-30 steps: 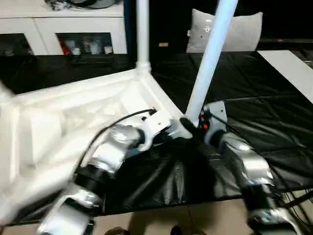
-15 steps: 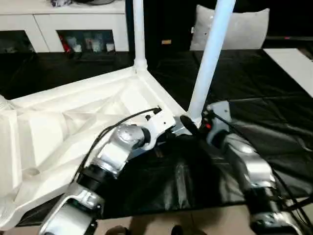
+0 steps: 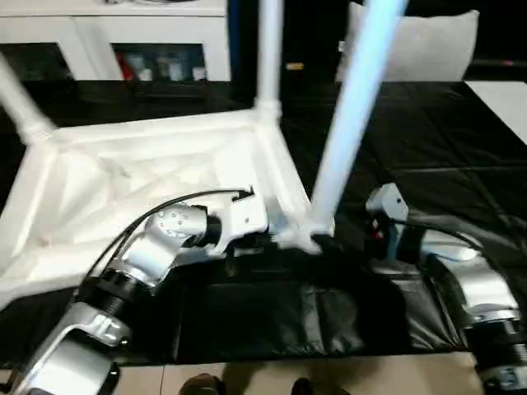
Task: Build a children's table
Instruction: Rotate leg to tighten
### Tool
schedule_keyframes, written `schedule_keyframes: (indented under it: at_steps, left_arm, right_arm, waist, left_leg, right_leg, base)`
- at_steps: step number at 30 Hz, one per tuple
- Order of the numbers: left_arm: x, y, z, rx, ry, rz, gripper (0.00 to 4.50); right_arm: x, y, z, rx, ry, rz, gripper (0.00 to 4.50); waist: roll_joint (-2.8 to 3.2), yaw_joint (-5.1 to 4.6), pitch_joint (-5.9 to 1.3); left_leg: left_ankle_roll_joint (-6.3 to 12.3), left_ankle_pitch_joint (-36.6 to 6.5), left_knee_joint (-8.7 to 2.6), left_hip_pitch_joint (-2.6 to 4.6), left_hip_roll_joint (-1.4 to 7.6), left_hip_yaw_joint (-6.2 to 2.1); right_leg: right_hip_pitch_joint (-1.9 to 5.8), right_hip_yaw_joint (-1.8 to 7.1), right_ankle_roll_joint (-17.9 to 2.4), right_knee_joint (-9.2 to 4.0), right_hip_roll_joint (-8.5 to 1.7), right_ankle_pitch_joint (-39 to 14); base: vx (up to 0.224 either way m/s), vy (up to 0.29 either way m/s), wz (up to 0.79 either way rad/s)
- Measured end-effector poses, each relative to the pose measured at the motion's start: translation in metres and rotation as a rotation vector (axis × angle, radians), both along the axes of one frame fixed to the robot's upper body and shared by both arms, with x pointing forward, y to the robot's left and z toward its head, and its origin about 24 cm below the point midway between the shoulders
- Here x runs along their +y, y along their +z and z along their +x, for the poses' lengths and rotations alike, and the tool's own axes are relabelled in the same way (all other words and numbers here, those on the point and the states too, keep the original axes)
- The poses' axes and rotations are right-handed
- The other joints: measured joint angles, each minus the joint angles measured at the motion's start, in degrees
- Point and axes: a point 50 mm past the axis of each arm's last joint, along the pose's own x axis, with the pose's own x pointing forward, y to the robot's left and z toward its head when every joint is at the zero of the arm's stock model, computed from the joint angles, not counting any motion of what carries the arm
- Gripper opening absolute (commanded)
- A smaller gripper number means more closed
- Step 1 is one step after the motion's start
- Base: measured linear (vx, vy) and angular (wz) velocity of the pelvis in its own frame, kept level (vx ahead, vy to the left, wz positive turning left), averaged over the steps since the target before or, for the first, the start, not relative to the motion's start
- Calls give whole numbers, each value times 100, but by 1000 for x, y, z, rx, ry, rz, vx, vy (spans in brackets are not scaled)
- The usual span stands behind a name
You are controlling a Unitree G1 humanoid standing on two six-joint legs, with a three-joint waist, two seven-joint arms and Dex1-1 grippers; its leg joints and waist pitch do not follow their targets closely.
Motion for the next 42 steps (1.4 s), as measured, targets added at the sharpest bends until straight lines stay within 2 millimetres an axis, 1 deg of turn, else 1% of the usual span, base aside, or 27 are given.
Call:
schedule_keyframes:
  at_steps: [5, 8, 11, 12, 13, 16, 21, 22, 25, 28, 31, 32, 35, 36, 37, 39, 40, 42]
  left_arm:
    - [5, 1, -5, 21, -95, 25, 0]
    - [4, 1, -7, 22, -119, 26, 0]
    - [4, 1, -7, 22, -123, 26, 0]
    - [5, 1, -7, 24, -124, 26, 0]
    - [5, 1, -7, 25, -125, 25, 0]
    - [5, 0, -6, 29, -132, 23, 0]
    - [5, 0, -6, 28, -136, 22, 0]
    - [5, 0, -6, 29, -136, 23, 0]
    - [5, 0, -7, 30, -137, 22, 0]
    - [4, 0, -6, 47, -120, 4, 0]
    - [2, -1, -5, 74, -56, -29, 0]
    - [2, -3, -4, 80, -15, -42, 0]
    - [0, -7, -1, 91, 130, -74, 0]
    - [-5, -9, 2, 97, 195, -92, 0]
    - [-9, -10, 2, 102, 224, -103, 0]
    - [-21, -13, 3, 121, 299, -145, 0]
    - [-29, -15, 4, 124, 349, -161, 0]
    - [-41, -15, 7, 108, 430, -169, 0]
  right_arm:
    - [4, -2, -7, 24, 142, -40, 444]
    - [7, -3, -8, 36, 179, -42, 409]
    - [8, -2, -7, 36, 191, -40, 398]
    - [9, -1, -6, 35, 195, -38, 370]
    - [10, -1, -6, 33, 200, -36, 370]
    - [13, -1, -6, 39, 222, -31, 347]
    - [15, -3, -6, 56, 232, -26, 306]
    - [15, -4, -7, 62, 230, -24, 306]
    - [15, -4, -7, 73, 227, -16, 278]
    - [14, -7, -11, 99, 191, 16, 271]
    - [20, -11, -13, 119, 113, 63, 268]
    - [22, -13, -12, 123, 70, 75, 267]
    - [30, -17, -4, 118, -101, 106, 267]
    - [33, -19, 0, 115, -194, 118, 266]
    - [33, -20, 3, 111, -242, 119, 266]
    - [35, -21, 9, 104, -364, 128, 266]
    - [38, -22, 14, 107, -440, 143, 266]
    - [44, -22, 23, 104, -576, 155, 266]
  waist:
    - [0, 39, 0]
    - [0, 47, 0]
    - [-1, 47, 0]
    - [-1, 47, 0]
    - [-1, 47, 0]
    - [-1, 48, 0]
    - [-1, 50, -1]
    - [-1, 51, -1]
    - [-1, 57, -1]
    - [-1, 88, -1]
    - [0, 76, -1]
    - [0, 64, -1]
    - [-1, -45, 0]
    - [-2, -99, 0]
    - [-1, -146, 2]
    - [1, -280, 3]
    - [1, -330, 3]
    - [16, -395, 7]
  left_leg:
    - [-10, -5, 1, 3, 0, 0]
    - [-10, -5, 5, 1, 0, 1]
    - [-10, -5, 6, 1, 0, 1]
    - [-10, -5, 6, 2, 0, 1]
    - [-10, -5, 5, 2, 0, 1]
    - [-9, -5, 5, 1, 1, 1]
    - [-8, -5, 5, 0, 1, 1]
    - [-8, -5, 5, 0, 1, 1]
    - [-9, -5, 5, 0, 1, 1]
    - [-9, -5, 4, 3, 2, 1]
    - [-15, -2, 5, 16, 2, 2]
    - [-18, -1, 5, 23, 2, 2]
    - [-22, 1, 13, 67, 1, 2]
    - [-22, 1, 15, 90, -1, 3]
    - [-22, 1, 22, 98, -1, 2]
    - [-22, 0, 8, 107, 5, -10]
    - [-21, 0, 0, 105, 7, -13]
    - [-20, 0, -4, 99, 6, -15]
  right_leg:
    - [7, 0, 14, 1, -1, -9]
    - [7, 1, 17, 2, -2, -10]
    - [7, 1, 10, 3, -2, -6]
    - [7, 1, 9, 3, -2, -5]
    - [7, 1, 6, 3, -2, -3]
    - [7, 0, 6, 3, -2, -3]
    - [6, 0, 5, 3, -2, -3]
    - [6, 0, 5, 3, -2, -3]
    - [6, 0, 5, 3, -2, -3]
    - [8, 0, 5, 4, -2, -3]
    - [17, 0, 22, 6, -2, -12]
    - [23, 0, 26, 5, -2, -15]
    - [62, 2, 34, 1, -2, -20]
    - [78, 2, 37, -7, -3, -22]
    - [87, -3, 40, -18, -6, -24]
    - [123, -46, 41, -95, -10, -24]
    - [132, -67, 41, -128, -16, -24]
    - [139, -94, 41, -175, -28, -24]
  base:
    - [0, 0, 0]
    - [0, 0, 0]
    - [0, 0, 0]
    - [0, 0, 0]
    - [0, 0, 0]
    - [0, 0, 0]
    - [0, 0, 0]
    - [0, 0, 0]
    - [0, 0, 0]
    - [0, 0, 0]
    - [0, 0, 0]
    - [0, 0, 0]
    - [0, 0, 0]
    - [0, 0, 0]
    - [0, 0, 0]
    - [0, 0, 0]
    - [0, 0, 0]
    - [0, 0, 0]
